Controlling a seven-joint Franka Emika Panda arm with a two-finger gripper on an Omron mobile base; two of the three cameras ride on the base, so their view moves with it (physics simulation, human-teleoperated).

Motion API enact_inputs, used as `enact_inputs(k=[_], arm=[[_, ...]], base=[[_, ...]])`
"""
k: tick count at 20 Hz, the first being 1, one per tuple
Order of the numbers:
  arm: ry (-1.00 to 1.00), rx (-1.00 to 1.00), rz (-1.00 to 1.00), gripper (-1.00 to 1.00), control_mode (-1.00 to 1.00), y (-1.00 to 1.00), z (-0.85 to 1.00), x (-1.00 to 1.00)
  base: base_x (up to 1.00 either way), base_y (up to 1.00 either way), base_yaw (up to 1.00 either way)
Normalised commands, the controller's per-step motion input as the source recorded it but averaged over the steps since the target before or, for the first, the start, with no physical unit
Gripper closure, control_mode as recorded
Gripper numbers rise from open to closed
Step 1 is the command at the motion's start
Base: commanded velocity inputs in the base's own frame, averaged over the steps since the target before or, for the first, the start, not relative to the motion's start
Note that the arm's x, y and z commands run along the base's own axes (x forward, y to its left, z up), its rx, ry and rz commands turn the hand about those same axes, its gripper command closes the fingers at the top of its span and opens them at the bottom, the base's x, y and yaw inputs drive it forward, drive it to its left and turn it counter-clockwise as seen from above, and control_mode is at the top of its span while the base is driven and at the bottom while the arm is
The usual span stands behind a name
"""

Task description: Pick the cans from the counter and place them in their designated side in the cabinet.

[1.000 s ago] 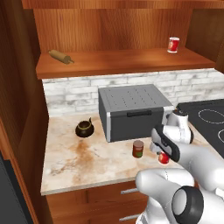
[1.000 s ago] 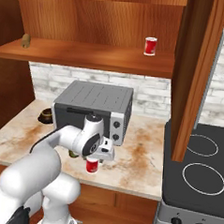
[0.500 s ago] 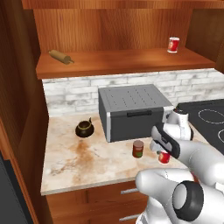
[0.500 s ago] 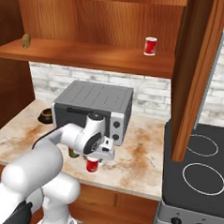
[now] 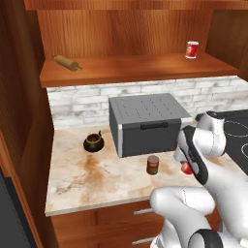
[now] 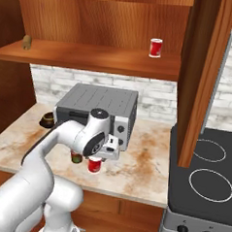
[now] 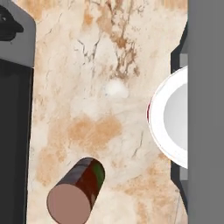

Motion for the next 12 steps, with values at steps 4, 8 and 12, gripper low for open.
enact_inputs(k=[4,8,12], arm=[[-0.17,0.0,0.02,1.0,-1.0,0.0,0.66,-0.55],[-0.17,-0.02,0.02,1.0,-1.0,0.0,0.67,-0.51],[-0.14,-0.03,0.0,1.0,-1.0,0.01,0.67,-0.48]], base=[[0.0,0.0,0.0],[0.0,0.0,0.0],[0.0,0.0,0.0]])
